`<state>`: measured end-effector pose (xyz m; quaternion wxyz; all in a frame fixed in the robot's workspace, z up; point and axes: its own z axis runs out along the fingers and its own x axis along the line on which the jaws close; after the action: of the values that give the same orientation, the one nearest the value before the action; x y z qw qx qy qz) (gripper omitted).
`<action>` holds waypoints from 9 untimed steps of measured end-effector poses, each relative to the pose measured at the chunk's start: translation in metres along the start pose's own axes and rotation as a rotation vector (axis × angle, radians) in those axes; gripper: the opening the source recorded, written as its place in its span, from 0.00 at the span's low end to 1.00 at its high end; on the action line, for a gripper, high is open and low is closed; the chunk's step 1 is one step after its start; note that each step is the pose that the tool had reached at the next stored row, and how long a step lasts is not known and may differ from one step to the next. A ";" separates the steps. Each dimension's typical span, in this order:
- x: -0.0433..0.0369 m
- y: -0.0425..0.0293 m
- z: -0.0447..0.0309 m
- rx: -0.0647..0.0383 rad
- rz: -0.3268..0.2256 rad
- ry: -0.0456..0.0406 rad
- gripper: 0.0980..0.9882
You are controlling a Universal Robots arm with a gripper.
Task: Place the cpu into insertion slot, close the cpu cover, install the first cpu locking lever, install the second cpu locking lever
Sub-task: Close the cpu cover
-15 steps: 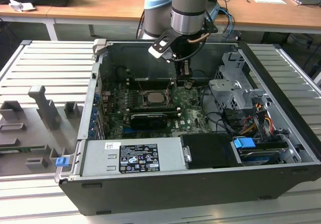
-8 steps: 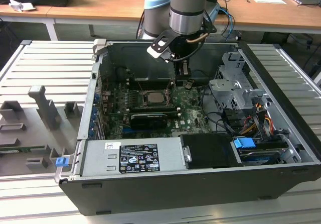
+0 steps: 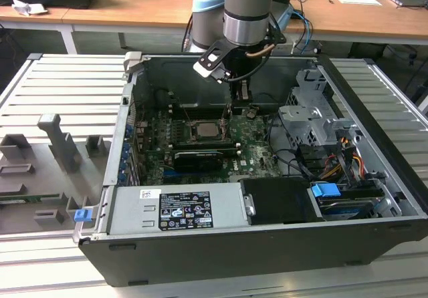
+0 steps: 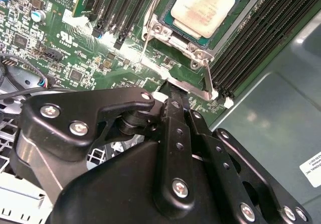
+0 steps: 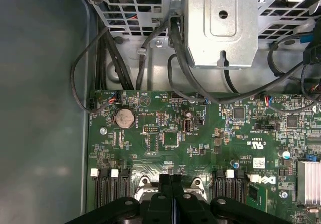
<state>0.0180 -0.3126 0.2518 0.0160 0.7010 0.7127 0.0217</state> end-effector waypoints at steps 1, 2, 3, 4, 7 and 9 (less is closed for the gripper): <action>0.0000 -0.0004 0.0000 0.000 0.000 0.0000 0.01; 0.0000 -0.0008 0.0000 0.000 0.000 0.0000 0.01; 0.0000 -0.0019 -0.0001 0.000 0.000 0.0000 0.01; 0.0000 -0.0027 -0.0001 0.000 0.000 0.0000 0.01; 0.0001 -0.0046 -0.0002 0.000 0.000 0.0000 0.01; 0.0001 -0.0059 -0.0003 0.000 0.000 0.0000 0.01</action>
<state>0.0121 -0.3126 0.2518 0.0160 0.7010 0.7126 0.0217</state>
